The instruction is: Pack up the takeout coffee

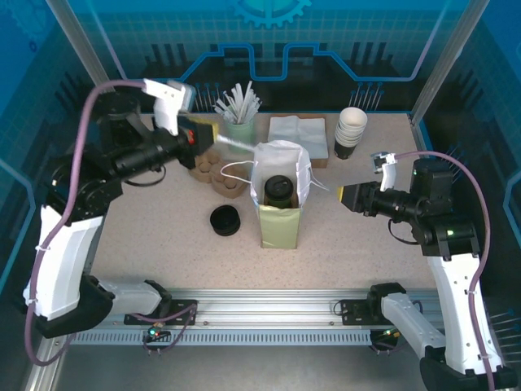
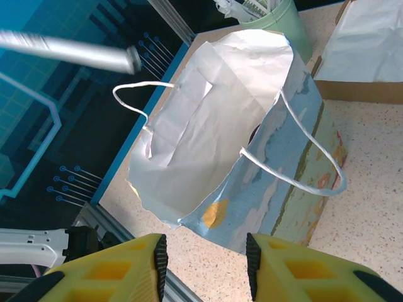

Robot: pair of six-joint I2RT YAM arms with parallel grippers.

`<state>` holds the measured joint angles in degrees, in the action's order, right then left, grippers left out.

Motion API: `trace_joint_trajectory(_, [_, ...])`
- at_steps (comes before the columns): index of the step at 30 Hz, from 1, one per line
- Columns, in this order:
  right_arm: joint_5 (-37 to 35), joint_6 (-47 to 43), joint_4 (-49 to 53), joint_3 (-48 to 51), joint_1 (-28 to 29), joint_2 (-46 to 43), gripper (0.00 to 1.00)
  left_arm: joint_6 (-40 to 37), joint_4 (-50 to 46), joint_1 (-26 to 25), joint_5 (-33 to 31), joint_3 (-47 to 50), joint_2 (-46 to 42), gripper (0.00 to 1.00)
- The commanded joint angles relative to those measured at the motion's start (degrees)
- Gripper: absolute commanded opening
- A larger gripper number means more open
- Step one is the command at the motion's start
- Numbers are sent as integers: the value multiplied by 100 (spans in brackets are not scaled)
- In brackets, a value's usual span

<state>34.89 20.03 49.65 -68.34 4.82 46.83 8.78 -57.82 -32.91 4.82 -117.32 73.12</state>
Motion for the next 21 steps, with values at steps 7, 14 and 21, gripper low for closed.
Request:
trace_joint_trajectory(7, [149,-10,10,-42,-89,-22,40,-14,-617,-857,-499,866,170,0])
trace_joint_trajectory(14, [83,29,93,73,-110,-204,40,-83,-1177,-1074,-650,658,804,0])
trace_joint_trajectory(21, [7,-119,168,82,-198,-315,41,-146,-1706,-1085,-860,155,1604,0])
